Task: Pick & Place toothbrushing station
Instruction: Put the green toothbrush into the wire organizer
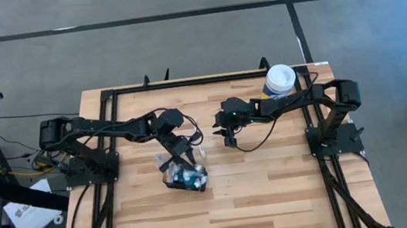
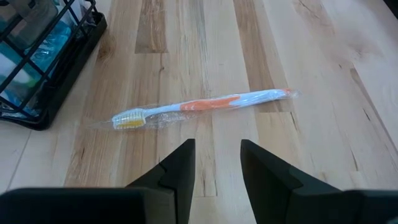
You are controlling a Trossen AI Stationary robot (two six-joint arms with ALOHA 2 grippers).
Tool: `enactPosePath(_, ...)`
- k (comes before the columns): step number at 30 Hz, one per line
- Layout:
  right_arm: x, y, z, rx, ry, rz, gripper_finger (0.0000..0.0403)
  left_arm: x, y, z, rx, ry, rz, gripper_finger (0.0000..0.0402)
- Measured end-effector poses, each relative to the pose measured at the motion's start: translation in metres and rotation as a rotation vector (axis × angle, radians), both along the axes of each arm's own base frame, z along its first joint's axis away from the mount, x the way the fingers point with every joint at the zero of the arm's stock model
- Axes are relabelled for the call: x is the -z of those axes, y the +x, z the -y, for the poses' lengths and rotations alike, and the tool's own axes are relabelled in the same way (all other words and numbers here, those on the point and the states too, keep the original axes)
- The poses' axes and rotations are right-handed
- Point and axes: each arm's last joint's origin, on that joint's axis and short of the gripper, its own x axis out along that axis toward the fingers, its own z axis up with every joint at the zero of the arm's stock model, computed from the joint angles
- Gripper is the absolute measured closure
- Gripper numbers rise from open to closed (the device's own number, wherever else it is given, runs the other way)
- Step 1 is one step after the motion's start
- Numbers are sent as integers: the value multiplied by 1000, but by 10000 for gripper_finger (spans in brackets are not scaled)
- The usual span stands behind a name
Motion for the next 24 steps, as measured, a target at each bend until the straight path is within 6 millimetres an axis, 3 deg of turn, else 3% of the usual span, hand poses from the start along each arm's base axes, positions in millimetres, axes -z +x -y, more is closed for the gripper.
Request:
enactPosePath(16,0,0,0,0,0,0,285,-8,-3,-2,-40,-19,-1,357)
enactPosePath(24,0,0,0,0,0,-1,285,-12,-6,-2,-104,-18,-20,322)
